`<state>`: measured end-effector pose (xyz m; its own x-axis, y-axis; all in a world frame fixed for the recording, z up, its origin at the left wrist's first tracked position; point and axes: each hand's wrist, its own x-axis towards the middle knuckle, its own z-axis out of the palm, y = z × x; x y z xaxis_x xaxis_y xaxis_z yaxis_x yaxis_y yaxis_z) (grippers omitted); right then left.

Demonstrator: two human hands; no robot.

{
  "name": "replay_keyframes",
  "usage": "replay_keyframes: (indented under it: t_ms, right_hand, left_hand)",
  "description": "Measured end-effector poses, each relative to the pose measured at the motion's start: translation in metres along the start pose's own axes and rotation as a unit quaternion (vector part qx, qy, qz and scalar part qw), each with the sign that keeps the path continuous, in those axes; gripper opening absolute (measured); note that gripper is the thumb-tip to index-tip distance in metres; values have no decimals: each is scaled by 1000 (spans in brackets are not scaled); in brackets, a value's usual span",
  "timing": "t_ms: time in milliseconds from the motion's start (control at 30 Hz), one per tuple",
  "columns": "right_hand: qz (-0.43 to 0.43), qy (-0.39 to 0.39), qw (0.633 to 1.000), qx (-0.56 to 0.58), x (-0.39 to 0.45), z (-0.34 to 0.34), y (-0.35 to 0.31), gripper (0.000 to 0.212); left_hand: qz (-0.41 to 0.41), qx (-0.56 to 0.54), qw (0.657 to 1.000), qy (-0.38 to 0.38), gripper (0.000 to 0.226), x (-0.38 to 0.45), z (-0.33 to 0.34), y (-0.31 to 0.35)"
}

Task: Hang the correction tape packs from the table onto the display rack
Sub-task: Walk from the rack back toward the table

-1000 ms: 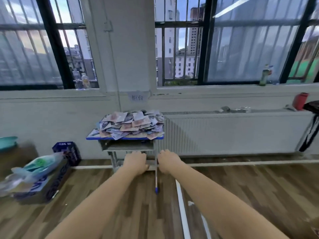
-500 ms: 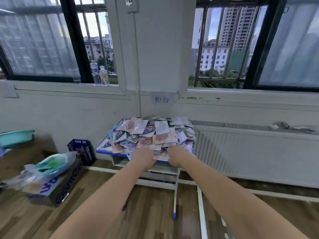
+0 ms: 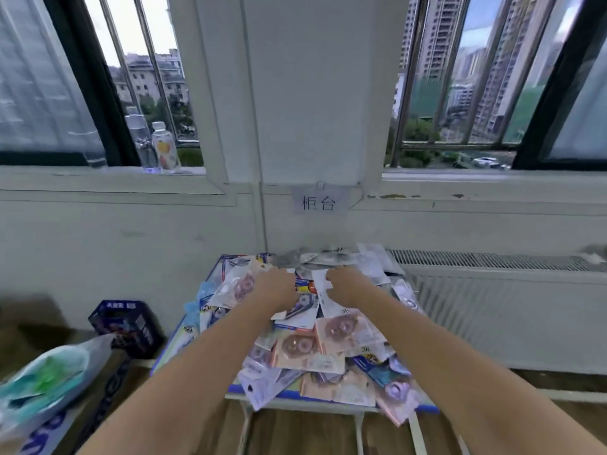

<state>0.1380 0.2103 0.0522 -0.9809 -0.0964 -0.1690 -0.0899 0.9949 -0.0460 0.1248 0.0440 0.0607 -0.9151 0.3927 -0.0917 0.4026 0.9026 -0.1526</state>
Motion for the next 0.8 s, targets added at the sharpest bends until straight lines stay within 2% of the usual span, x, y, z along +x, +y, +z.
replay_keyframes:
  t_ms: [233,500,633,800]
  right_hand:
    - [45,-30,997,60,90,1,30,39]
    - [106,-43,988,106,199,-1,83,33]
    - [128,-70,982,119,260,8,105,18]
    - [131,-134,970,156,308,29,117,41]
  left_hand:
    - [36,-50,998,-26,30,111,19,-13]
    - [21,-91,995,-36,36,217,43,-30]
    - [-5,-132,990,-47,34,270,58,-40]
    - [-12,-155,985,-73,36,311,78,-48]
